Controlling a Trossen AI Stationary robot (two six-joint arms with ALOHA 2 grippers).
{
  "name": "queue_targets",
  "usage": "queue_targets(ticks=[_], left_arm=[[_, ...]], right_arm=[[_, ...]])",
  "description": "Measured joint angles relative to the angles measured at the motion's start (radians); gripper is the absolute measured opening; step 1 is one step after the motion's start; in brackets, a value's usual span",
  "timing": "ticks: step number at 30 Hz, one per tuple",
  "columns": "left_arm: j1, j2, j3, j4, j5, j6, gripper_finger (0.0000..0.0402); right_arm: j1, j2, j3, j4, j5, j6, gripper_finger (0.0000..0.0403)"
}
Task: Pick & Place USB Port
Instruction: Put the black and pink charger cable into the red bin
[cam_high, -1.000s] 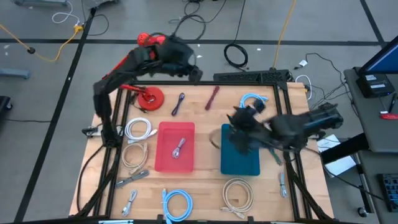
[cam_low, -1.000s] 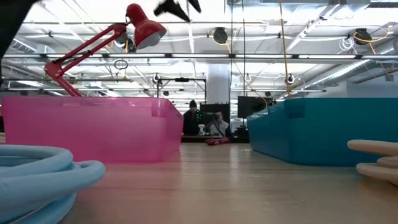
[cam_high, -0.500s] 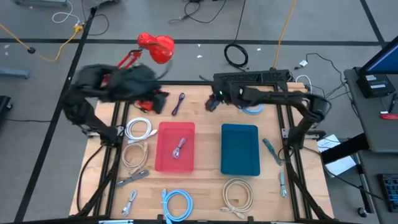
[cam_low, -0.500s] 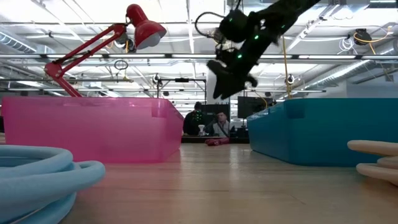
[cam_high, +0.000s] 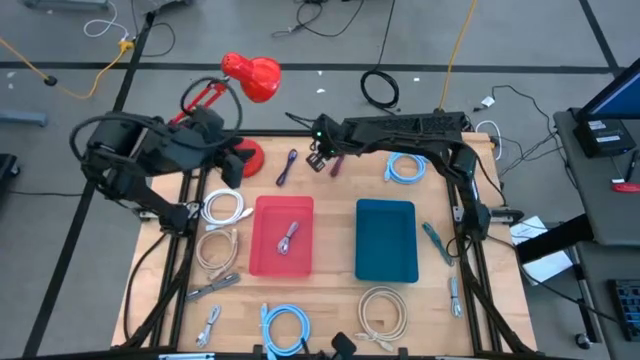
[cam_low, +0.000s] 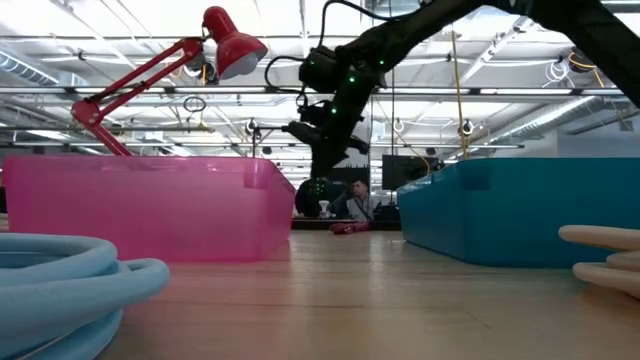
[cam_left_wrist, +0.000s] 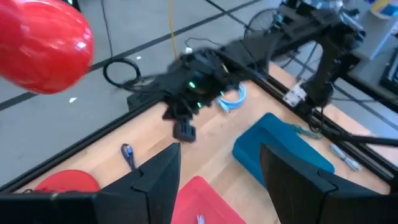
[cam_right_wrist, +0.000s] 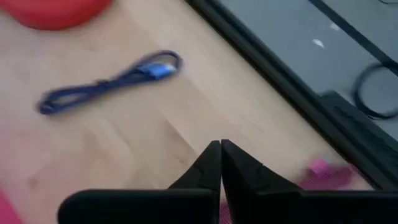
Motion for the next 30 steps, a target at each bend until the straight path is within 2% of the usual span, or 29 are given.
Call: queue_targets(ticks=[4,11,25,30], left_arm=[[-0.023,-0.013,0.001,0.0,-0.002,-0.001,0.0223],[-0.081,-0.014,0.001,0.0,-0.022,-0.029,0.0223],[-0.147,-0.014,0.001,0.0,-0.058,-0.08,0.0223],[-0.166,-0.014,0.001,0.0,-0.066,-0.098,0.0223]], right_arm=[[-0.03,0.008,0.006,-0.028,0.021,0.013,0.0001],[-0.083,0.009,-0.081,-0.004,-0.024,0.025,0.0],[-0.08,0.011,-0.251,0.099,-0.055,0.104,0.0],[-0.072,0.045,-0.253,0.097,-0.078,0.106,0.0]])
